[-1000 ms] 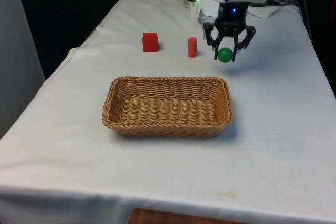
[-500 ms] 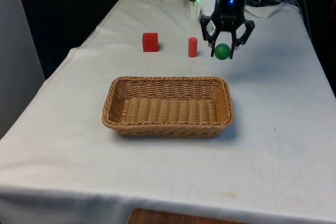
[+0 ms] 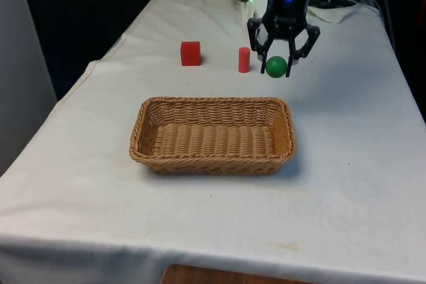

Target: Pick up the object to the left of the cylinder and place it into the basket.

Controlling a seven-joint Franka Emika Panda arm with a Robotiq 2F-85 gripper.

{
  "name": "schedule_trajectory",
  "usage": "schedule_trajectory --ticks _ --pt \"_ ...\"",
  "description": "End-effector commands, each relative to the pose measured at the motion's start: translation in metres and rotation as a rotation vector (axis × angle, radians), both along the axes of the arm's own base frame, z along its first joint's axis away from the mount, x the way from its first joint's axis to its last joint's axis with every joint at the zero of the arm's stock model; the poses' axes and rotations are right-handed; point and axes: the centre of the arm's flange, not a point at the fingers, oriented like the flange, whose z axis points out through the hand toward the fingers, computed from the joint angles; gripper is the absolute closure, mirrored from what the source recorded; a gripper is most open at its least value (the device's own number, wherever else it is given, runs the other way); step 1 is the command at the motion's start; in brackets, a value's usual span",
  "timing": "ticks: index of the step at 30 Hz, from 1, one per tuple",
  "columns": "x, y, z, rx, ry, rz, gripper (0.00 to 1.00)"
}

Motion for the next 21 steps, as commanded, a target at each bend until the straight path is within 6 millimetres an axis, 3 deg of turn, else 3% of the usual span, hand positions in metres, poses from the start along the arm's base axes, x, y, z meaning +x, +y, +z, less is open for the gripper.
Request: schedule_trajectory --ticks 1,21 --pt "0.002 0.0 0.001 0.006 0.0 0.001 1.0" --pt "0.057 -0.022 0.006 -0.037 -0.063 -0.016 1.0"
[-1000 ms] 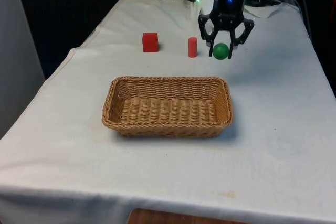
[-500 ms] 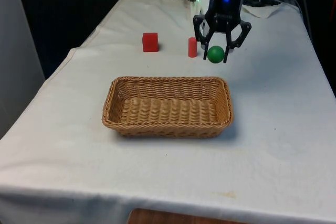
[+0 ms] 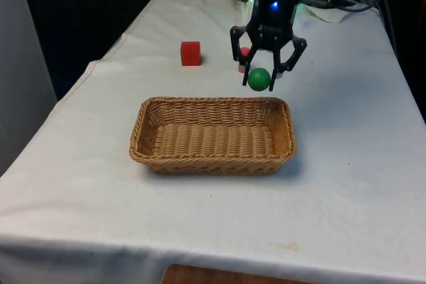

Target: Pick up the object to the left of the cylinder and place it into the basket.

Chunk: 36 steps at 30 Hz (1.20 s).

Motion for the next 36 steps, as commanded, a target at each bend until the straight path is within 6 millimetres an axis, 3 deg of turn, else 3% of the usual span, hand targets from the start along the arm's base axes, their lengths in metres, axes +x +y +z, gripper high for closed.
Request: schedule_trajectory --ticks 1,21,36 --pt "0.004 -0.003 -0.001 0.009 -0.002 0.002 1.0" --pt "0.033 -0.061 -0.017 -0.03 -0.01 -0.007 1.0" --pt "0.05 -0.098 -0.044 -0.009 -0.019 0.003 1.0"
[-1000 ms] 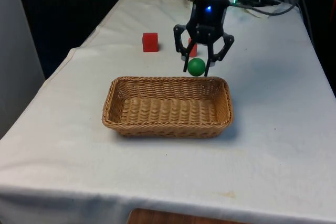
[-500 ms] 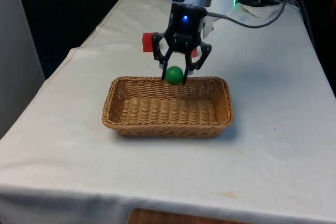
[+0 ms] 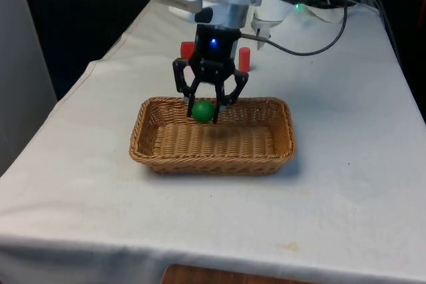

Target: Pick up the object to the left of the cylinder and place it into the basket.

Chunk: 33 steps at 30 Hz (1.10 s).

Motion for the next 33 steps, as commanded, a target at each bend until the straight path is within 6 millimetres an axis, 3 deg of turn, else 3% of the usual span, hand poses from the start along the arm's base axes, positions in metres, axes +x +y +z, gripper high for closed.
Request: schedule_trajectory --ticks 1,6,10,11,12,16,17,33 --pt "0.0009 -0.0013 -0.0006 0.003 -0.002 0.001 1.0" --pt "0.0025 0.0001 -0.001 0.016 -0.008 0.006 1.0" --pt "0.0028 0.001 -0.0014 0.014 -0.007 0.006 0.66" --pt "0.0019 0.0009 -0.0011 0.011 -0.006 0.008 0.46" --pt "0.0028 0.0017 -0.0016 0.015 -0.006 0.006 0.46" --pt "0.0028 0.0017 -0.0013 0.015 -0.007 0.004 0.07" --pt "0.0029 0.0018 -0.0013 0.014 -0.007 0.005 0.01" --pt "-0.0053 0.0021 0.0035 0.014 0.0 0.005 0.0"
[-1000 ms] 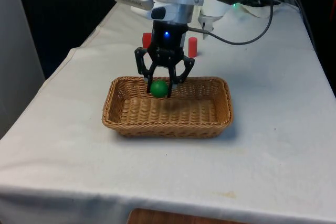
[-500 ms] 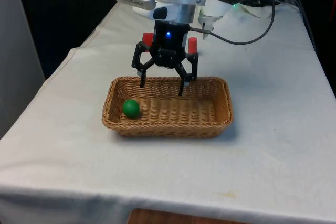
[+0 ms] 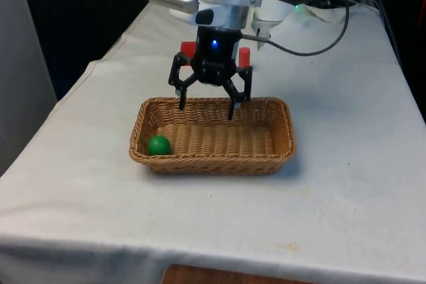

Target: Pick up the object to the left of the cylinder and place it into the basket.

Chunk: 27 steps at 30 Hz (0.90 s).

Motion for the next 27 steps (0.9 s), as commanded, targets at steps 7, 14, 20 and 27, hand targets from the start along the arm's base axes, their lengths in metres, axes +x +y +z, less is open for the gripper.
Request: schedule_trajectory --ticks 7,14,20,27 --pt "-0.016 -0.003 0.021 0.011 0.005 -0.001 0.0" --pt "-0.031 -0.005 0.035 0.021 0.02 0.007 0.0" --pt "-0.038 -0.006 0.039 0.021 0.039 0.016 0.0" --pt "-0.044 -0.007 0.05 0.028 0.065 0.029 0.0"
